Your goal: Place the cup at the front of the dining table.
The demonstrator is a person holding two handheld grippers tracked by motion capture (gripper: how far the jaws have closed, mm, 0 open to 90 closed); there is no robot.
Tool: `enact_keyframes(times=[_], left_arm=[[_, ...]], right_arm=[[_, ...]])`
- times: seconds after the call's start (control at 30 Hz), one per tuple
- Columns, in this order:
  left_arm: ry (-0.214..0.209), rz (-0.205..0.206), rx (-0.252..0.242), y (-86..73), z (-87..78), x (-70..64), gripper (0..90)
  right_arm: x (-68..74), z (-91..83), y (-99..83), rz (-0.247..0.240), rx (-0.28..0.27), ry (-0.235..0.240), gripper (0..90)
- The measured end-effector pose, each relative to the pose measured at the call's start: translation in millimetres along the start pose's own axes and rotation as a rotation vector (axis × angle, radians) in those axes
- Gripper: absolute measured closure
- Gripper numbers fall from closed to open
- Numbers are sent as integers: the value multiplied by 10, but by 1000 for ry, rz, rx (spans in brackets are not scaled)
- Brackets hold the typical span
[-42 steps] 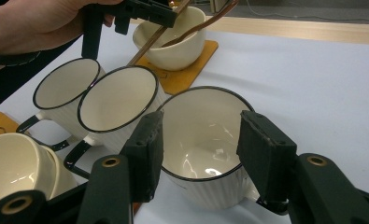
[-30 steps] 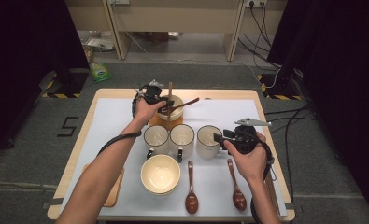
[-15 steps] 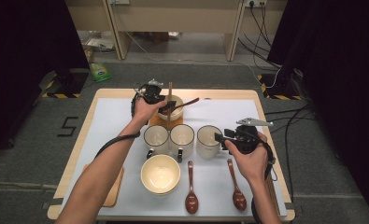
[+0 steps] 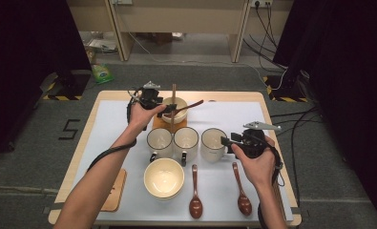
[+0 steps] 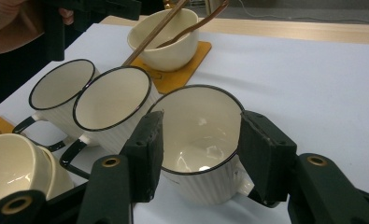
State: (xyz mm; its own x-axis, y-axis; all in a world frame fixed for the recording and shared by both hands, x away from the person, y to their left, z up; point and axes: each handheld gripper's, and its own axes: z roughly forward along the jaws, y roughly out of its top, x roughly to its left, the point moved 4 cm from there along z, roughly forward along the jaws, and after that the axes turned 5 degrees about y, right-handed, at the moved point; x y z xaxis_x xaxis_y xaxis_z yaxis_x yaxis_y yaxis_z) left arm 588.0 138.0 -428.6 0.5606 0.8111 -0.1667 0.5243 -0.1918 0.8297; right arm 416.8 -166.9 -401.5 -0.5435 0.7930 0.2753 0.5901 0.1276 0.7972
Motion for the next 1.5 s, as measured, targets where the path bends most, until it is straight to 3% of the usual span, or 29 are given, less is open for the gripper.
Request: enact_keyframes(times=[0.43, 0.73, 1.5], left_arm=[[-1, 36, -27, -69, -303, -72, 213], [-1, 96, -34, -171, -505, -214, 228], [-27, 52, -35, -536, -682, -221, 268]], right_arm=[[0, -50, 10, -2, -11, -11, 503], [8, -68, 9, 6, -14, -14, 503], [17, -54, -13, 10, -8, -12, 503]])
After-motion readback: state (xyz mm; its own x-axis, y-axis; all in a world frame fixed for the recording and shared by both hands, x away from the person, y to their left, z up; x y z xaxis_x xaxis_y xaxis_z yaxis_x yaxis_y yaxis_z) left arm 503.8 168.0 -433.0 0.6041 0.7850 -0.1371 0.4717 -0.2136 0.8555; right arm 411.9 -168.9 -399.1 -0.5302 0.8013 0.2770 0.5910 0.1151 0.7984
